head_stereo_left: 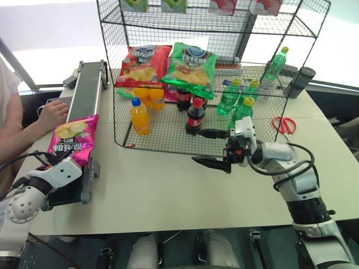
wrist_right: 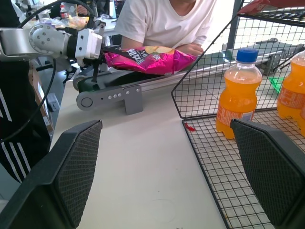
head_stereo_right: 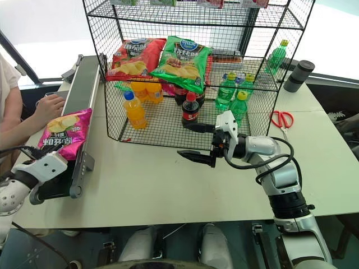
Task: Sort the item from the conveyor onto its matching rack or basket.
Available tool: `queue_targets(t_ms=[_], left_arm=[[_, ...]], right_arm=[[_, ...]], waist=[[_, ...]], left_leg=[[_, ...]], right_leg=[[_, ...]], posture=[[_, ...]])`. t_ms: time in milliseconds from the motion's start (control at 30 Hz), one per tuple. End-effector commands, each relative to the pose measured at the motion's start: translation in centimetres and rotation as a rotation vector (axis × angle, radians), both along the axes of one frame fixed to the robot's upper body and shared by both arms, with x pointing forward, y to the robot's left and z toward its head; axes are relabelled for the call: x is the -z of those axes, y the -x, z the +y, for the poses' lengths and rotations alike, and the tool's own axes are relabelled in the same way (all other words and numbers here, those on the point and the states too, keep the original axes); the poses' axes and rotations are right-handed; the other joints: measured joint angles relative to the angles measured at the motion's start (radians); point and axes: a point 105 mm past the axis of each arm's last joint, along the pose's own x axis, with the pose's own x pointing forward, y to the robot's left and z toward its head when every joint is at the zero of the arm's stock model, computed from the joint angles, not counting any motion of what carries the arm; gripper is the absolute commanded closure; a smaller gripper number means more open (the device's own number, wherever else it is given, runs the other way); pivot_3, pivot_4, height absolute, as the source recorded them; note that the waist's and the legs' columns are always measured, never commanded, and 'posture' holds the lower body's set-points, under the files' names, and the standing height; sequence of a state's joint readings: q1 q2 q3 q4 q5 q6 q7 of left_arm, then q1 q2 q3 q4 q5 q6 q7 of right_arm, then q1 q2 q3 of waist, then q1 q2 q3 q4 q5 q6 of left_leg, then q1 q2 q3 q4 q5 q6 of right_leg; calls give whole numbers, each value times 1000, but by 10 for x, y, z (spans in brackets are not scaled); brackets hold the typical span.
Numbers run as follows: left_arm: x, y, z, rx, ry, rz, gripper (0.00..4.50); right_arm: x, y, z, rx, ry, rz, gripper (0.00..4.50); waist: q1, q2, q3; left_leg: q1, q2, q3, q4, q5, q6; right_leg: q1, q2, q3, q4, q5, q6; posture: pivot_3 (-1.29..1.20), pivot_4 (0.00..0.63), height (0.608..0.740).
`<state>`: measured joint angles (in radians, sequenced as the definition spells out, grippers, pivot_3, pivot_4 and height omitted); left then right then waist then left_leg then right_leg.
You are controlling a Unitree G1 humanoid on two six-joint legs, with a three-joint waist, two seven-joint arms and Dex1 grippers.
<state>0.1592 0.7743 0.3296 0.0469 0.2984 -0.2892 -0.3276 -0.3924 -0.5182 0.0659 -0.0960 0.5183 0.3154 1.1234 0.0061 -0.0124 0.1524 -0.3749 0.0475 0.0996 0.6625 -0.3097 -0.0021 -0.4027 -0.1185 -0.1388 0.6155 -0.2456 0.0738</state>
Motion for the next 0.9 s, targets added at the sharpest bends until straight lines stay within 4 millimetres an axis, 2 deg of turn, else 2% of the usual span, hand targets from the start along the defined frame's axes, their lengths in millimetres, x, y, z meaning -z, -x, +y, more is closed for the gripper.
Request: queue_targets(t_ms=[33, 100, 200, 333, 433, 533, 600, 767, 833, 900], left_arm=[[-42, -2, 4, 17, 145, -136, 4473], [-65, 1, 7, 56, 280, -176, 4473], [-87, 10, 5, 156, 420, -176, 4473], [-105, 38, -17, 393, 693, 22, 4473], [-122, 57, -31, 504, 905, 190, 4473], [-133, 69, -55, 637, 1112, 340, 4473], [-133, 72, -70, 711, 1208, 416, 4473], [-113, 66, -124, 944, 1493, 688, 4473], [-107, 63, -142, 1013, 1539, 771, 4473], [-105, 58, -150, 1053, 1555, 816, 4473]], right_arm=[[-12, -1, -2, 12, -6, -66, 0], [-10, -2, -3, 16, -2, -68, 0], [-9, -4, -6, 21, 2, -71, 0], [-9, -4, -8, 20, 3, -71, 0], [-11, -3, -8, 14, 0, -63, 0], [-14, 0, -7, 0, -24, -11, 0], [-16, 8, -7, -32, -52, 63, 0], [-19, 23, -8, -75, -87, 236, 0], [-23, 26, -11, -80, -106, 272, 0], [-25, 29, -13, -80, -111, 292, 0]], waist=[[-1, 0, 0], [-1, 0, 0], [-4, 0, 0], [-18, 0, 0], [-21, 0, 0], [-17, 2, 1], [-15, 3, 2], [-14, 2, 1], [-15, 2, 1], [-15, 2, 1]], left_leg=[[0, 0, 0, 0, 0, 0], [0, 0, 0, 0, 0, 0], [0, 1, 0, 0, 0, 0], [0, 1, 1, 0, 0, 0], [0, 1, 1, 0, 0, -1], [1, 0, 0, 0, 1, -1], [1, 0, 0, 0, 1, -1], [1, -1, -2, 0, 1, -1], [2, -1, -2, 0, 1, -1], [1, -1, -2, 1, 1, -1]], right_leg=[[0, 0, 0, 0, 0, 0], [0, 0, 0, 0, 0, 0], [0, 0, 0, 0, 0, 0], [0, 0, 0, 0, 0, 0], [0, 1, 0, 0, 0, 0], [1, 2, 0, 0, 0, 0], [2, 2, 0, 0, 0, 0], [4, 2, 0, -1, 0, 0], [5, 3, 0, -1, 0, 0], [5, 4, 0, -1, 0, 0]], posture=[[0, 150, 740], [0, 150, 740], [0, 150, 740], [0, 150, 740], [0, 150, 740], [0, 150, 740], [0, 150, 740], [0, 150, 740], [0, 150, 740], [0, 150, 740]])
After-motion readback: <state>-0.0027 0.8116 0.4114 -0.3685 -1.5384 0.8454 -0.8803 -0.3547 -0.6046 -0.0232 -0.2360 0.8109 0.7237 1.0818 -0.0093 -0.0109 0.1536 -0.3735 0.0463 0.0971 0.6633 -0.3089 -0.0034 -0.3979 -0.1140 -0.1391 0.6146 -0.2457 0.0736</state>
